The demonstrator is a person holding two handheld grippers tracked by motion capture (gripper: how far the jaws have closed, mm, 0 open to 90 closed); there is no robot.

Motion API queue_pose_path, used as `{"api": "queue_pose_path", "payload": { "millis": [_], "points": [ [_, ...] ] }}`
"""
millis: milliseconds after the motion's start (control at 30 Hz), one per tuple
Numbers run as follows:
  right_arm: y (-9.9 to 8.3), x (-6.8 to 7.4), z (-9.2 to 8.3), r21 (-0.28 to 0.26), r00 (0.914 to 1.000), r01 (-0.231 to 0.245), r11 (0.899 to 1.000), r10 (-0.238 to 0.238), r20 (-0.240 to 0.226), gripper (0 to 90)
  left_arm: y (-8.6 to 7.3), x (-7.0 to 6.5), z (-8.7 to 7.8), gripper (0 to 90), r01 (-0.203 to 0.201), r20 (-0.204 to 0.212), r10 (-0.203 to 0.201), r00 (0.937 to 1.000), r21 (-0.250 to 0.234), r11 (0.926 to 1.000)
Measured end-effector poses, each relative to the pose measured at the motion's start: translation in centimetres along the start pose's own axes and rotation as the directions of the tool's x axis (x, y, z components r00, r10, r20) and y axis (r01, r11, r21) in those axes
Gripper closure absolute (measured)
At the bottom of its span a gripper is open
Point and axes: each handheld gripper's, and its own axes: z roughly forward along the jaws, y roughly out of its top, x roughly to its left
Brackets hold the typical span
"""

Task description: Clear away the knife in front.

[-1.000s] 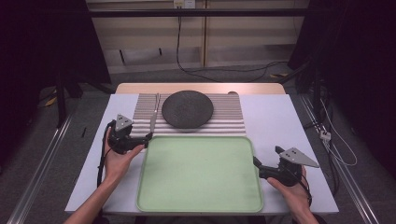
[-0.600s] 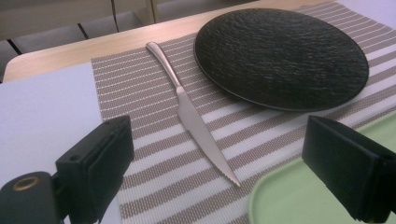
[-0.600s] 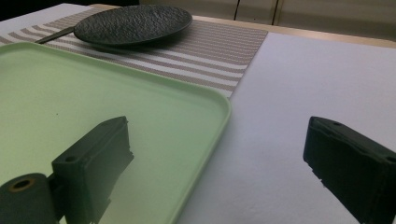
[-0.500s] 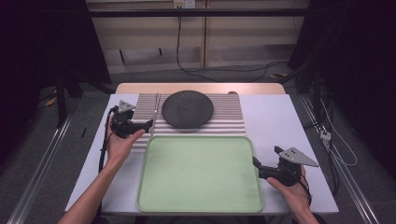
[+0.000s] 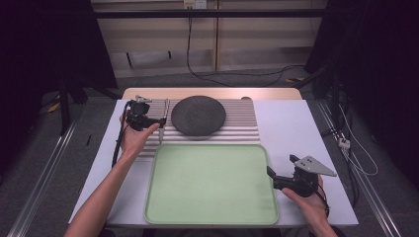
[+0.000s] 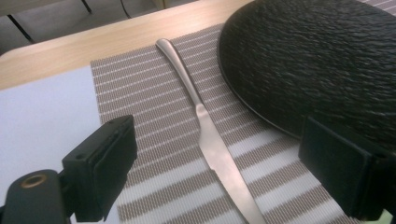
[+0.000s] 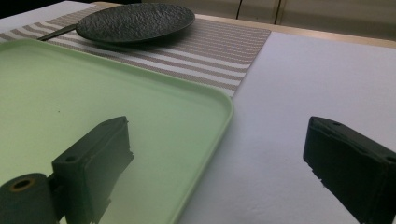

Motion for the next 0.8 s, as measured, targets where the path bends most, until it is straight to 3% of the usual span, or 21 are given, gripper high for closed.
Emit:
{"api": "queue_pose_path", "payload": {
  "millis": [333, 467, 800],
  "points": [
    [0.0, 0.0, 0.0, 0.002, 1.0000, 0.007, 1.000, -0.007, -0.003, 7.4, 1.4, 1.4, 2.3, 16.2, -0.003, -0.020, 0.004, 0.9998, 0.060, 0.9982],
    [-0.1, 0.1, 0.0, 0.002, 0.9999, 0.016, 1.000, -0.016, -0.004, 7.3, 1.8, 2.0, 3.1, 15.5, 0.025, -0.033, -0.023, 0.9992, 0.067, 0.9975],
    [-0.1, -0.1, 0.2, 0.010, 0.9999, 0.011, 1.000, -0.011, -0.009, 7.3, 3.0, 2.0, 5.6, 23.0, 0.036, -0.053, -0.030, 0.9981, 0.100, 0.9944]
  ]
}}
